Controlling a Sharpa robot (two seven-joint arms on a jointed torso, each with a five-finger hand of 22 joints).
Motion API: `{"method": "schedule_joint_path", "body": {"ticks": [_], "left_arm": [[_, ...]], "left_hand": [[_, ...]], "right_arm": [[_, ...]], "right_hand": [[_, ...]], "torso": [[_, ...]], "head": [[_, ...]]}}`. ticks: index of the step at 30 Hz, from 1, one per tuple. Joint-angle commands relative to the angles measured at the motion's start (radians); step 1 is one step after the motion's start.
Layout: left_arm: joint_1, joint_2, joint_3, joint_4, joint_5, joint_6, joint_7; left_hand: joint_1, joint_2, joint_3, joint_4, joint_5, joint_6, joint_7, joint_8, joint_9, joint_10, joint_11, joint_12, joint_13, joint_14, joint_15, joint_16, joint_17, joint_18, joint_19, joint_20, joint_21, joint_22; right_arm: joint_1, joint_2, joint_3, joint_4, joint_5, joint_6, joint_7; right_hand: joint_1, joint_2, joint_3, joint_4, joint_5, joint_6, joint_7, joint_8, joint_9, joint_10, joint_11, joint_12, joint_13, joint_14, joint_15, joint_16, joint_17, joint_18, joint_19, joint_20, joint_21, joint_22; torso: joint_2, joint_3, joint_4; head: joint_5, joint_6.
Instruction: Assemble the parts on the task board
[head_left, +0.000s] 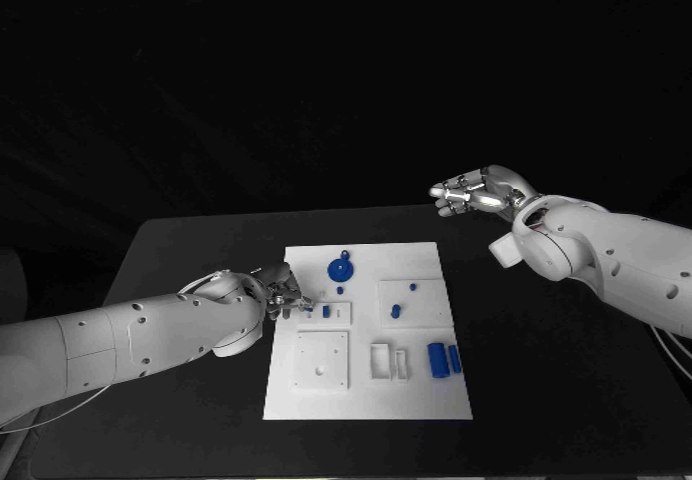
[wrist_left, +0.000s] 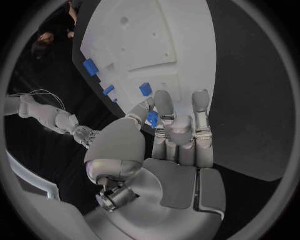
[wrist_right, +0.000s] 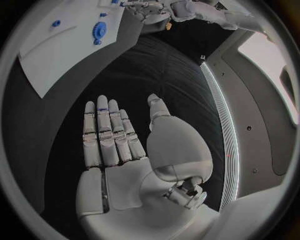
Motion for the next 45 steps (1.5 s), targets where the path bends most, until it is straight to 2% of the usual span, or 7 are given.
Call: {"method": "schedule_joint_path", "body": {"ticks": [1, 5, 17, 45], "left_arm": [[-0.004, 0.004, 0.000, 0.000, -0.036, -0.002, 0.009], [-0.010, 0.008, 0.000, -0.004, -0.056, 0.001, 0.009], [-0.018, 0.016, 0.000, -0.015, -0.065, 0.012, 0.008], [-0.024, 0.011, 0.000, -0.016, -0.067, 0.052, 0.004]], "left_hand": [[0.038, 0.029, 0.028, -0.022, 0.006, 0.115, -0.089, 0.007, 0.001, 0.012, -0.044, 0.003, 0.001, 0.003, -0.007, 0.005, 0.001, 0.011, -0.006, -0.001, 0.003, 0.020], [0.039, 0.028, 0.028, -0.022, 0.006, 0.115, -0.089, 0.007, 0.001, 0.012, -0.045, 0.003, 0.001, 0.003, -0.007, 0.005, 0.001, 0.011, -0.007, -0.001, 0.004, 0.020], [0.039, 0.028, 0.028, -0.022, 0.006, 0.115, -0.089, 0.007, 0.001, 0.012, -0.045, 0.003, 0.001, 0.003, -0.007, 0.005, 0.001, 0.011, -0.007, -0.001, 0.004, 0.020], [0.044, 0.025, 0.031, -0.022, 0.012, 0.115, -0.089, 0.007, 0.001, 0.012, -0.045, 0.003, 0.003, 0.003, -0.007, 0.006, 0.001, 0.010, -0.009, -0.001, 0.007, 0.020]], "right_arm": [[-0.001, 0.000, 0.000, 0.001, -0.001, 0.014, 0.007], [-0.001, 0.000, 0.000, 0.001, -0.001, 0.014, 0.008], [-0.001, 0.000, 0.000, 0.000, -0.001, 0.016, 0.008], [-0.001, 0.001, 0.000, -0.003, -0.001, 0.018, 0.008]], "right_hand": [[-0.005, 0.004, -0.001, 0.005, 0.005, -0.006, 0.003, -0.001, -0.001, -0.009, -0.001, -0.003, -0.001, -0.009, -0.001, -0.005, -0.002, -0.007, -0.009, 0.001, 0.000, -0.002], [-0.005, 0.004, -0.001, 0.005, 0.005, -0.006, 0.003, -0.001, -0.001, -0.009, -0.001, -0.003, -0.001, -0.009, -0.001, -0.005, -0.002, -0.007, -0.009, 0.001, 0.000, -0.002], [-0.005, 0.004, -0.001, 0.005, 0.005, -0.006, 0.003, -0.001, -0.001, -0.009, -0.001, -0.003, -0.001, -0.009, -0.001, -0.005, -0.002, -0.007, -0.009, 0.001, 0.000, -0.002], [-0.005, 0.004, -0.001, 0.005, 0.005, -0.006, 0.003, -0.001, -0.001, -0.009, -0.001, -0.003, -0.001, -0.009, -0.001, -0.005, -0.002, -0.007, -0.009, 0.001, 0.000, -0.002]], "torso": [[0.001, -0.0002, 0.0005], [0.001, -0.0011, -0.0003], [0.000, -0.0002, 0.0008], [0.000, -0.0003, -0.0006]], "head": [[0.000, -0.001], [0.001, -0.001], [0.000, -0.005], [0.003, -0.008]]}}
